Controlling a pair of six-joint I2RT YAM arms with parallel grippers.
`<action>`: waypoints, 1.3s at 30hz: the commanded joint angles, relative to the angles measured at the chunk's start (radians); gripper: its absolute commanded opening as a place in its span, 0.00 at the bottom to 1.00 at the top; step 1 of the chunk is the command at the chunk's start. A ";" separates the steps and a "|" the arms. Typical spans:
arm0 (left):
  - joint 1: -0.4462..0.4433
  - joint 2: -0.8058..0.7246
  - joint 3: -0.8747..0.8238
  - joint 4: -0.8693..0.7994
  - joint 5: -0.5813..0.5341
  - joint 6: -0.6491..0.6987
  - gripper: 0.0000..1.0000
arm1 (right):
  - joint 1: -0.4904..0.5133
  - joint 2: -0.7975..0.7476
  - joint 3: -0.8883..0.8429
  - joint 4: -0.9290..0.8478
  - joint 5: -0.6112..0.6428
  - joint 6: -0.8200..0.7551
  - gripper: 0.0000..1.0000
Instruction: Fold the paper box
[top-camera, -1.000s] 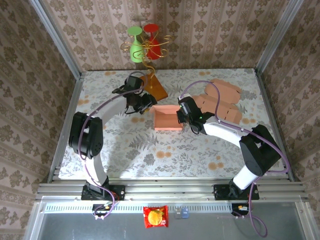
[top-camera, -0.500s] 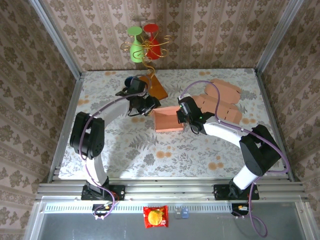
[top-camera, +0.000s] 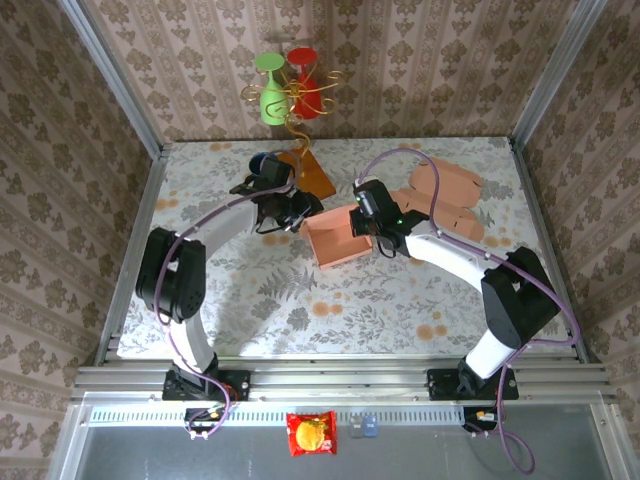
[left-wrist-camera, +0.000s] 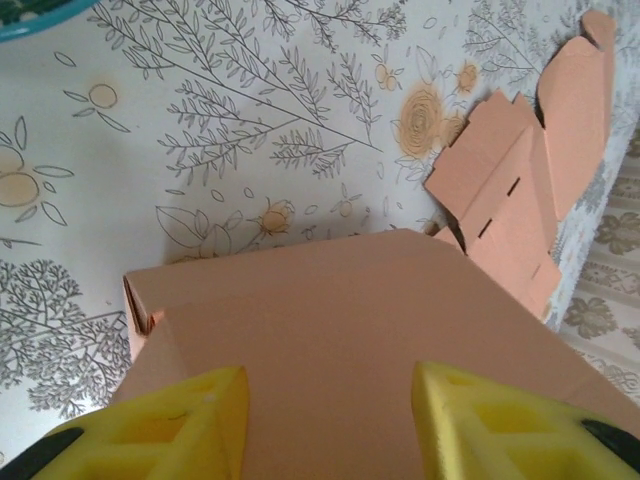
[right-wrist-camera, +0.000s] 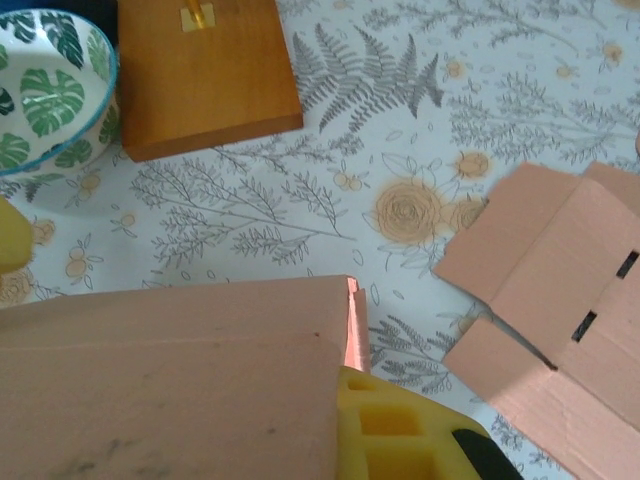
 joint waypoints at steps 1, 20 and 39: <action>-0.007 -0.056 -0.021 0.011 0.021 -0.032 0.48 | -0.010 0.010 0.031 -0.061 -0.023 0.044 0.00; 0.045 -0.073 -0.048 -0.069 0.066 0.031 0.56 | -0.023 -0.019 0.011 -0.056 -0.077 0.023 0.00; 0.005 -0.114 -0.128 0.116 0.109 -0.228 0.54 | -0.023 -0.001 0.034 -0.073 -0.096 0.060 0.00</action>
